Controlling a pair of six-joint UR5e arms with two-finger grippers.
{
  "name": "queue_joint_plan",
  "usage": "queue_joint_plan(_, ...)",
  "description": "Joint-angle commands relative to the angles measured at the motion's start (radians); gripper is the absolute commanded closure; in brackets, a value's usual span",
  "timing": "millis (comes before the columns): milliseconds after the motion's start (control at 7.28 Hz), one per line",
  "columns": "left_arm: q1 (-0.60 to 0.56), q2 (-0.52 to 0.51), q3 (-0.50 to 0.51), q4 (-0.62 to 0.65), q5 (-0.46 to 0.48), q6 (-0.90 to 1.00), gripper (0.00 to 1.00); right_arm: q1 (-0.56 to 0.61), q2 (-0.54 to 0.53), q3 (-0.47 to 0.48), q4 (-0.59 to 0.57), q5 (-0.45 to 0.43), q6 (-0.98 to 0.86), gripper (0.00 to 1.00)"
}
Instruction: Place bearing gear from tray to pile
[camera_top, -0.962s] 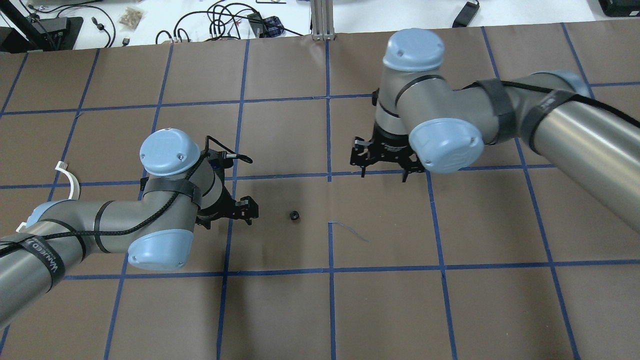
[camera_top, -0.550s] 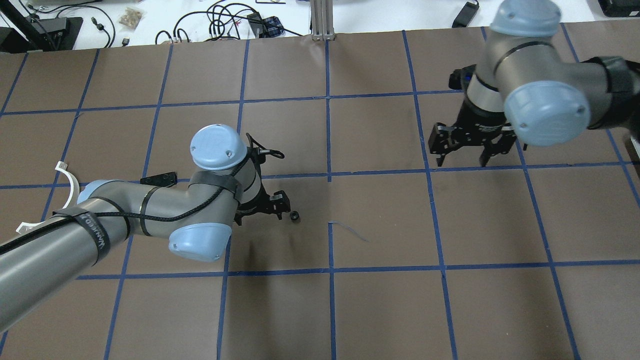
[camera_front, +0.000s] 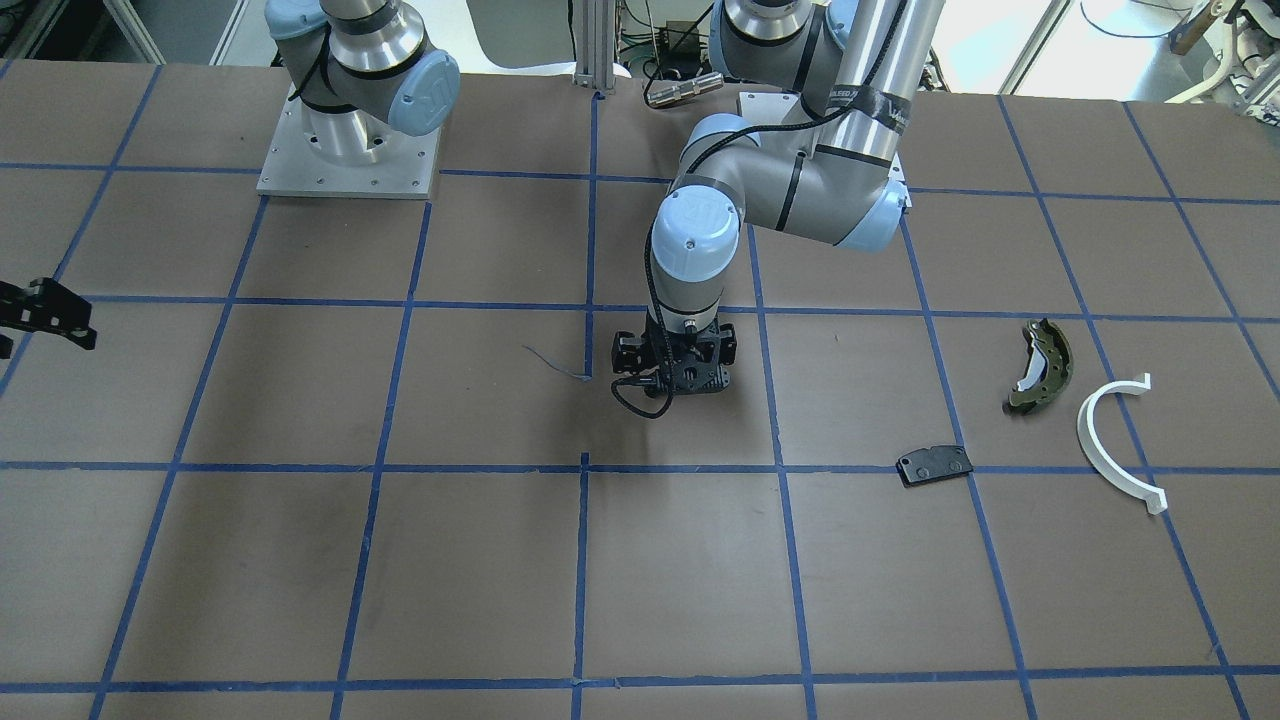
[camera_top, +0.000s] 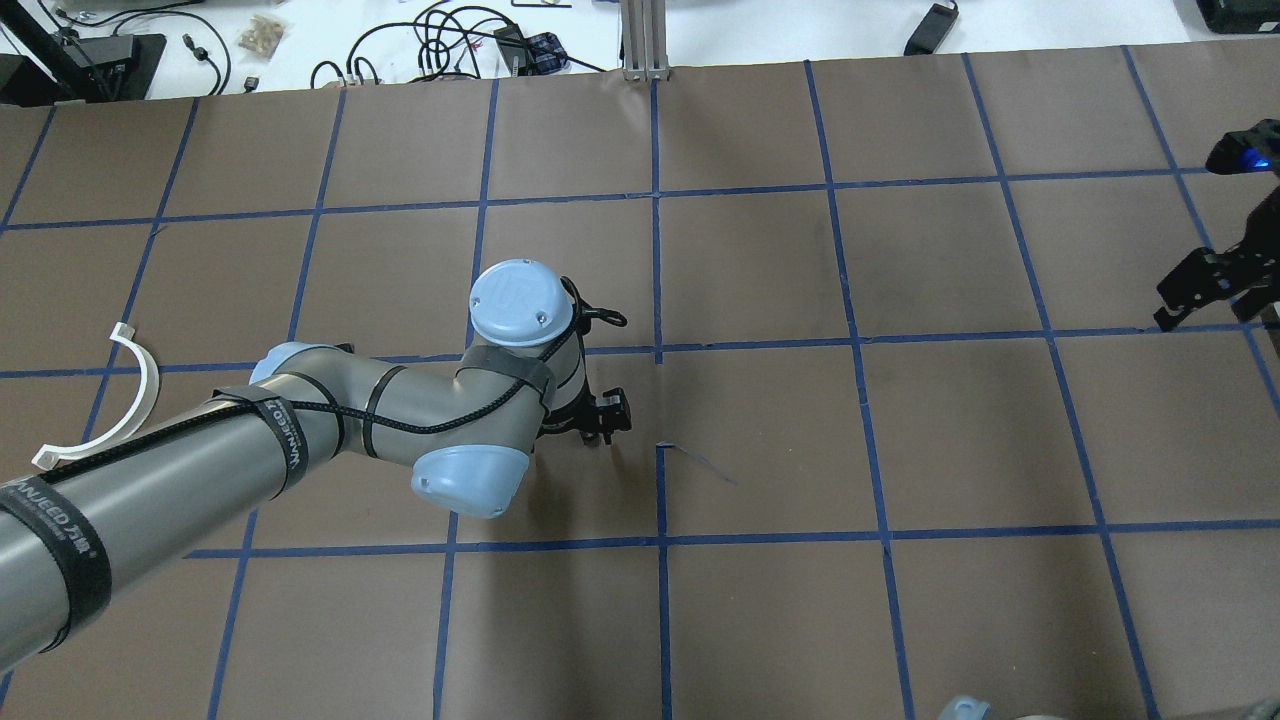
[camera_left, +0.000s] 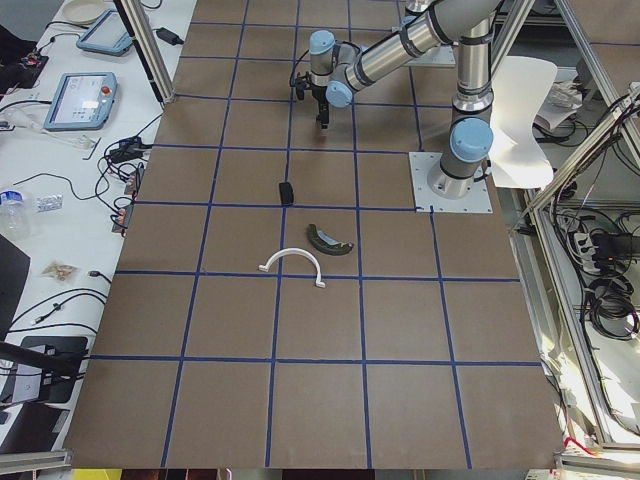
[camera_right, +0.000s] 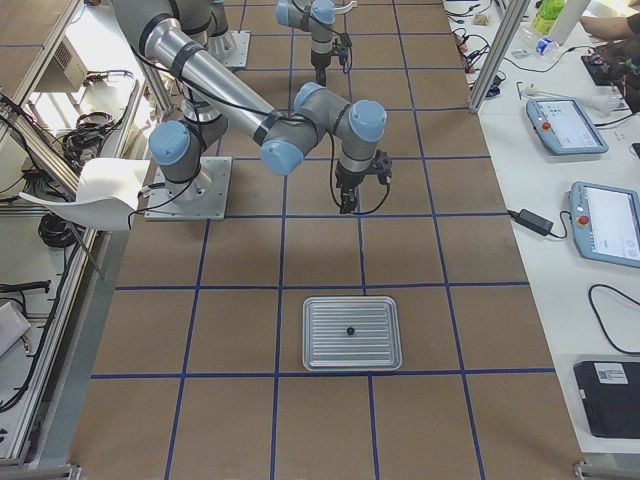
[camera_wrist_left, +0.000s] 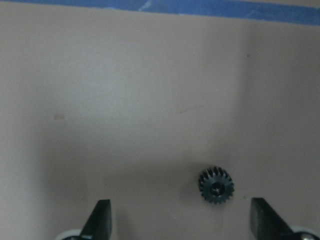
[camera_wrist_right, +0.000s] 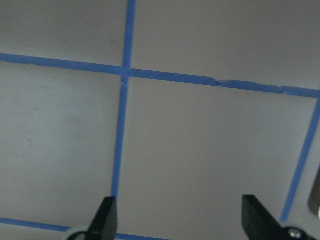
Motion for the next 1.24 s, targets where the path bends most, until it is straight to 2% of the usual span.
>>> queue_joint_plan(0,-0.001,-0.022,0.004,0.032,-0.001,0.009,0.04,-0.116,0.066,-0.051,-0.069,-0.052,-0.194,0.13)
queue_joint_plan(137,-0.001,-0.029,0.004,0.043,-0.001,0.007,0.17,-0.151,0.106,-0.102,-0.071,-0.055,-0.277,0.13)
queue_joint_plan(275,-0.001,-0.029,0.004,0.045,0.002,0.007,0.62,-0.188,0.153,-0.156,-0.072,-0.052,-0.332,0.13)
queue_joint_plan(412,-0.001,-0.029,0.007,0.045,0.002,0.004,0.94,-0.223,0.226,-0.208,-0.072,-0.052,-0.379,0.12)
queue_joint_plan(550,-0.001,-0.029,0.017,0.045,0.002,0.001,1.00,-0.252,0.286,-0.263,-0.074,-0.055,-0.423,0.12)
queue_joint_plan(825,-0.001,-0.025,0.020,0.043,0.006,0.002,1.00,-0.266,0.397,-0.361,-0.078,-0.063,-0.520,0.11)
queue_joint_plan(1100,0.010,0.007,0.022,0.038,0.008,0.010,1.00,-0.277,0.471,-0.405,-0.138,-0.058,-0.529,0.11)
